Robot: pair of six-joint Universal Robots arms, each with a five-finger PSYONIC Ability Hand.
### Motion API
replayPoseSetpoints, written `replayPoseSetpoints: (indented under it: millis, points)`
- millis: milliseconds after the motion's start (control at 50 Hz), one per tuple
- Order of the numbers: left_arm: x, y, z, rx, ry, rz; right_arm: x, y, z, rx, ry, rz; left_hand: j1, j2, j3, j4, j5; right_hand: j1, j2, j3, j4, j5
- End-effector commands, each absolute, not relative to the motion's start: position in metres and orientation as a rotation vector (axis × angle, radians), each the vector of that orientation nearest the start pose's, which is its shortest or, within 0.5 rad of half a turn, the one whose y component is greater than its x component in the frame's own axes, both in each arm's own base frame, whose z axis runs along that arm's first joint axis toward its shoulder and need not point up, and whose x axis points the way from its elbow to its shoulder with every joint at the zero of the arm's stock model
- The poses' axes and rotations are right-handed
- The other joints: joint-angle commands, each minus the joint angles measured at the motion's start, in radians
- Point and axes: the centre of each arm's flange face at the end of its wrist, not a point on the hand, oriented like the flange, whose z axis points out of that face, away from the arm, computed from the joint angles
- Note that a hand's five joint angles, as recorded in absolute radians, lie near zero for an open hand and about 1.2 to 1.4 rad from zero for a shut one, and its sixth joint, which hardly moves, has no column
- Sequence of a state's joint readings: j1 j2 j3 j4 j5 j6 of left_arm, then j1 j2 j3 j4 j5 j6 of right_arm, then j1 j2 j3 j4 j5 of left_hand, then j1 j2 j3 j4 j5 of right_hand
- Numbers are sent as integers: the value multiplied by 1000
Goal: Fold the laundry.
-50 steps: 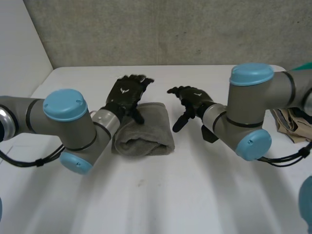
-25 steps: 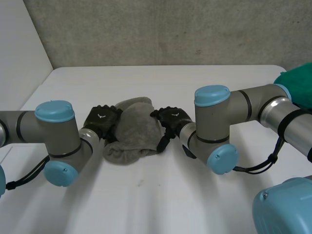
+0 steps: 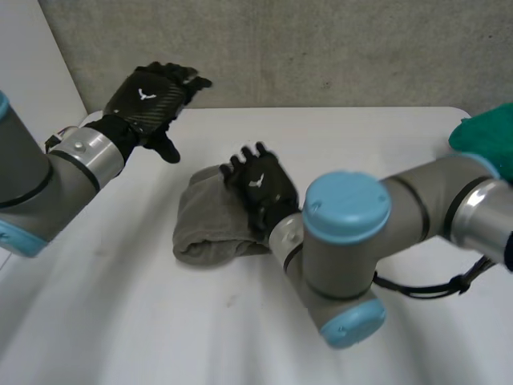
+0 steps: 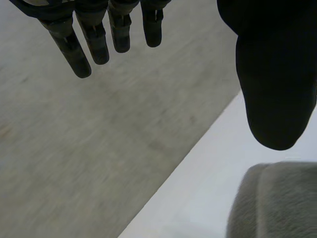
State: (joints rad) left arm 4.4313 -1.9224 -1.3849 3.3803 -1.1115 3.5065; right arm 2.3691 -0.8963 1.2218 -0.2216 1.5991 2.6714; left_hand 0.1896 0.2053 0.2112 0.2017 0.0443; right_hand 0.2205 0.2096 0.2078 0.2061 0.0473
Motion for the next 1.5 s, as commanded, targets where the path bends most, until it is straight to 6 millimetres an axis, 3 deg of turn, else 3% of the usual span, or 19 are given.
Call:
replayPoseSetpoints:
  millis: [20,200,380,600,740,880,1020,1120,1300,1500]
  points:
    - [-273,-293,260,1698,1950,-2424,412,-193,142,-1367,1796,-1843,-15,-31,-37,-27,-44,-46,-35,-33,-32,-47]
    - [-276,-266,246,1975,1883,-2268,429,-202,112,-1423,1725,-1916,-15,-31,-37,-27,-44,-43,-32,-30,-29,-44]
    - [-279,-261,248,2019,1854,-2281,437,-216,107,-1439,1668,-2031,-15,-31,-37,-27,-44,-8,3,5,7,-9]
    - [-280,-263,254,2016,1839,-2304,439,-228,101,-1423,1673,-2049,-15,-31,-37,-27,-44,45,56,58,59,44]
    - [-281,-265,259,1986,1897,-2330,439,-234,100,-1408,1686,-2056,-15,-31,-37,-27,-44,45,56,58,60,44]
    - [-281,-269,269,1924,1977,-2374,431,-235,121,-1315,1746,-2012,-15,-31,-37,-27,-44,19,30,31,33,17]
    - [-283,-276,287,1733,2114,-2440,421,-237,134,-1237,1811,-1898,-15,-31,-37,-27,-44,19,30,31,33,17]
    - [-285,-282,302,1541,2161,-2527,419,-237,131,-1216,1836,-1819,-15,-31,-37,-27,-44,19,30,31,33,17]
    - [-285,-283,304,1506,2123,-2554,423,-240,113,-1228,1868,-1776,-15,-31,-37,-27,-44,27,38,40,42,26]
    - [-283,-285,302,1503,2131,-2546,429,-245,111,-1231,1843,-1809,-15,-31,-37,-27,-44,68,79,81,83,67]
